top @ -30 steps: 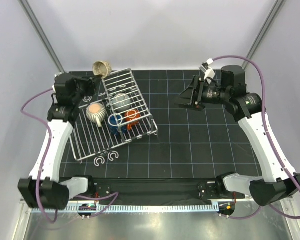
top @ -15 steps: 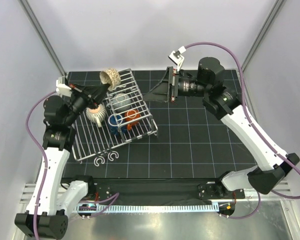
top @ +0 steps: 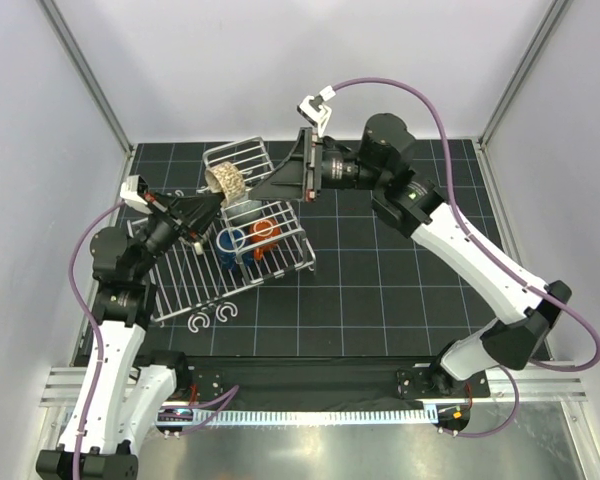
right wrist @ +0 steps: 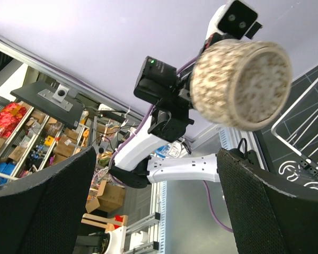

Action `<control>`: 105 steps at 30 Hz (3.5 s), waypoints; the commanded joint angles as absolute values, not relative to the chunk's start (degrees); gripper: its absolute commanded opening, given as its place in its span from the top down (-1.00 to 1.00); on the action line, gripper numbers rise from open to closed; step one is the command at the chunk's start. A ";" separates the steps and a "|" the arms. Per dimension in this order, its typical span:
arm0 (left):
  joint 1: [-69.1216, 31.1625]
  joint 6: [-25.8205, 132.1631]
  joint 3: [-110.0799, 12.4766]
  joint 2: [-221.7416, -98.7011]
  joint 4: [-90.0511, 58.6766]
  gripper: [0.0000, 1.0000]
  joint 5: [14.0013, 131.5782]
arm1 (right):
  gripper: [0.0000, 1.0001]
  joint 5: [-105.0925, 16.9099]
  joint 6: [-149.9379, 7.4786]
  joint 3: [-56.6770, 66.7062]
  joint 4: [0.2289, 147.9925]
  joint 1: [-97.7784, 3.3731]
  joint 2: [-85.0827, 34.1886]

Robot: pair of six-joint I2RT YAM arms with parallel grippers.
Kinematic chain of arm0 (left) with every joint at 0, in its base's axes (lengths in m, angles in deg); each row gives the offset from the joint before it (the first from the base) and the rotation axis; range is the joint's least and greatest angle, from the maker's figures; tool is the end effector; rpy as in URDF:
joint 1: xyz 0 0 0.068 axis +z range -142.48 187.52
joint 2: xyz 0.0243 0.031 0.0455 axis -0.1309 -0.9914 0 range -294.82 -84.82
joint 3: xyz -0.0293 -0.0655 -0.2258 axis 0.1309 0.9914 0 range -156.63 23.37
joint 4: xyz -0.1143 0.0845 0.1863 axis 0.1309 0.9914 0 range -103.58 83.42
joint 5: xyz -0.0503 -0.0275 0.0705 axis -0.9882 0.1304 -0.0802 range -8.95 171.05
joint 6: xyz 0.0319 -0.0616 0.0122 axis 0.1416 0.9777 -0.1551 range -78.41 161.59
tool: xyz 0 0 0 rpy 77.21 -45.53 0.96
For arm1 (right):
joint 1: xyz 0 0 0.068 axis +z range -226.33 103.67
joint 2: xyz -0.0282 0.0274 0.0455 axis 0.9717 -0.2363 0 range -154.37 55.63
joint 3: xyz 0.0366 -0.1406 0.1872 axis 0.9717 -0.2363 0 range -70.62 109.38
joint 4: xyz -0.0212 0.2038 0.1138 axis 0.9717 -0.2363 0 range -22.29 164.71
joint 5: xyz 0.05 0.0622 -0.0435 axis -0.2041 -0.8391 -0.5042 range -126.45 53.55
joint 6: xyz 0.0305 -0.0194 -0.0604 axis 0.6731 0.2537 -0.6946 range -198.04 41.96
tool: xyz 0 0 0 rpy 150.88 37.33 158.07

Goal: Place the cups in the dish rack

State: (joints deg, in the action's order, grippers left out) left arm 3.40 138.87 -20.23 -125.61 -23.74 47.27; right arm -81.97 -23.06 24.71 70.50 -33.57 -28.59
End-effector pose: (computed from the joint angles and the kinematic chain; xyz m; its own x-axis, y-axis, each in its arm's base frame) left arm 0.1770 -0.0447 0.3594 -0.6236 -0.7817 -0.0003 0.1459 -0.1160 -0.9825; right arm 0.2005 0.2413 0.4533 -0.7650 0.0743 -0.6398 -0.6435 -0.0475 0.7639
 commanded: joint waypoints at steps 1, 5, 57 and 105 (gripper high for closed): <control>3.21 141.52 -20.49 -123.58 -32.12 0.99 44.14 | -0.89 -80.75 -21.97 28.51 74.09 -32.56 -31.02; 3.30 142.58 -19.96 -122.35 -33.27 0.99 43.96 | -0.88 -79.52 -21.88 30.10 73.30 -32.56 -32.52; 3.30 138.54 -14.95 -104.33 -10.35 -0.05 50.72 | 0.92 -70.73 -18.71 30.37 81.05 -27.20 -36.39; 3.30 80.88 -77.88 -107.84 60.68 -0.48 90.98 | 0.92 -12.02 -81.02 65.00 47.10 -1.53 -83.67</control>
